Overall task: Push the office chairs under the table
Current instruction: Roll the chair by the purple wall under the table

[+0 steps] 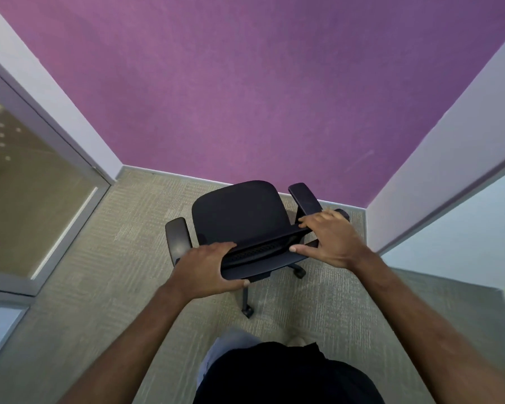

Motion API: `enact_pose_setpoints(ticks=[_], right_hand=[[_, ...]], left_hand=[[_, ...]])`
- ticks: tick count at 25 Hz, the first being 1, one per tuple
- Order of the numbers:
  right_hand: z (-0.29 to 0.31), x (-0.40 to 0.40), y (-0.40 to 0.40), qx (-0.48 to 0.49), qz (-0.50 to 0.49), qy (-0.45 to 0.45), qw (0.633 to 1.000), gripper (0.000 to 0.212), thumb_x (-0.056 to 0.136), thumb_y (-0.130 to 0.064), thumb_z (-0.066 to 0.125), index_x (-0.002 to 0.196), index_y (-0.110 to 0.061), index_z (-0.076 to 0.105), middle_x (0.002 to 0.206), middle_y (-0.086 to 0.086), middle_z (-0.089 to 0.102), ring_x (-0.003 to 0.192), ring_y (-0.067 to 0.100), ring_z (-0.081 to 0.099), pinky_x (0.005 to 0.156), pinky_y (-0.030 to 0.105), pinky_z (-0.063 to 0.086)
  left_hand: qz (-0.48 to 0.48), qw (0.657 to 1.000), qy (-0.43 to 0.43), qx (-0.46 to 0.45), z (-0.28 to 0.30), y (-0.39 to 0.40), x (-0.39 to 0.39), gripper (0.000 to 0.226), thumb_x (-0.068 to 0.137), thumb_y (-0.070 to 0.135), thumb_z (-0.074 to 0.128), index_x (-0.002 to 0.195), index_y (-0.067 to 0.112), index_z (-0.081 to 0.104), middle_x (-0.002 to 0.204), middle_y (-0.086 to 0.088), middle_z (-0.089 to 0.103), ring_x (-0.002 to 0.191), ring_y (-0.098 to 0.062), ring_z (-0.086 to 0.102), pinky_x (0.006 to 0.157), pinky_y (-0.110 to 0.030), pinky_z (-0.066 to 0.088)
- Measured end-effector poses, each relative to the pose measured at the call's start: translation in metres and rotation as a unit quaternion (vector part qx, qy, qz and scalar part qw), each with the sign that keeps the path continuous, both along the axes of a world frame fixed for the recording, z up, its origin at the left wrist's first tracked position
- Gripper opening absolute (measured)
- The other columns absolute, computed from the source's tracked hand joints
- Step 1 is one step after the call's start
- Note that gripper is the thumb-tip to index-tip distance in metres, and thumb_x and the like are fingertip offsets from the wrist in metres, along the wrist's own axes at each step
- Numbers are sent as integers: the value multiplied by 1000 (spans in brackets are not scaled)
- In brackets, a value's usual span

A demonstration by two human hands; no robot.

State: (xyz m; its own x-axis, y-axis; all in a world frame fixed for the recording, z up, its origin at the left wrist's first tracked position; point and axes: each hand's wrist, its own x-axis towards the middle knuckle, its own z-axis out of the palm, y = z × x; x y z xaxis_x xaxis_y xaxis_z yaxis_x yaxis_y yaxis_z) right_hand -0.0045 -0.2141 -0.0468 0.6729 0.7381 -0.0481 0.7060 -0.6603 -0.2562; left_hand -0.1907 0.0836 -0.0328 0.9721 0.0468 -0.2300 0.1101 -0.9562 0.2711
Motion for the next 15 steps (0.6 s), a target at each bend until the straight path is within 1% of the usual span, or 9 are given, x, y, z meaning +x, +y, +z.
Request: enact_pose_setpoints(ticks=[2,4,7,9,11,12,15], right_hand=[[0,-13,10,1,3,28,1000,111,72,-108,40,143,-24,59,140,-9,67,133,18,59,119,42,35],[1,-28,22,-13,3,35,999,118,63,-111,44,142,-24,58,134,-9,69,126,18,63,115,42,39],[-2,-54,36,-36,-1,9,999,117,59,-114,42,132,-24,58,123,-6,72,110,19,67,108,43,45],[-2,-70,47,-29,-13,-10,999,113,59,-114,41,125,-24,59,114,-5,73,100,20,69,102,43,50],[-1,-85,58,-18,-29,-34,999,107,61,-114,39,119,-26,59,104,-6,73,92,21,69,95,41,51],[-2,-94,64,-16,-39,-44,998,105,61,-113,38,118,-27,60,103,-6,74,92,21,70,93,39,51],[-3,-120,79,-17,-75,-57,995,102,62,-112,41,120,-31,60,106,-7,75,97,20,71,95,38,50]], left_hand=[[-5,999,-18,32,1,21,-10,104,70,101,47,151,35,50,141,13,66,122,-12,65,100,-35,52],[-11,997,-32,66,3,38,-18,109,67,105,36,146,31,55,133,10,69,116,-16,68,96,-37,52],[-35,991,-51,115,3,62,-27,115,65,108,23,140,29,58,124,8,72,110,-20,69,93,-40,50],[-50,989,-62,122,1,78,-30,116,64,109,20,136,28,60,118,6,72,106,-22,69,91,-40,50],[-67,987,-75,127,-1,94,-32,116,63,109,19,130,26,63,111,5,73,101,-23,69,89,-39,50],[-78,985,-81,127,-2,103,-33,114,63,109,20,127,25,64,108,4,73,99,-23,70,88,-39,50],[-115,982,-92,121,-2,125,-34,110,65,108,25,121,23,67,100,3,74,92,-24,70,83,-38,50]])
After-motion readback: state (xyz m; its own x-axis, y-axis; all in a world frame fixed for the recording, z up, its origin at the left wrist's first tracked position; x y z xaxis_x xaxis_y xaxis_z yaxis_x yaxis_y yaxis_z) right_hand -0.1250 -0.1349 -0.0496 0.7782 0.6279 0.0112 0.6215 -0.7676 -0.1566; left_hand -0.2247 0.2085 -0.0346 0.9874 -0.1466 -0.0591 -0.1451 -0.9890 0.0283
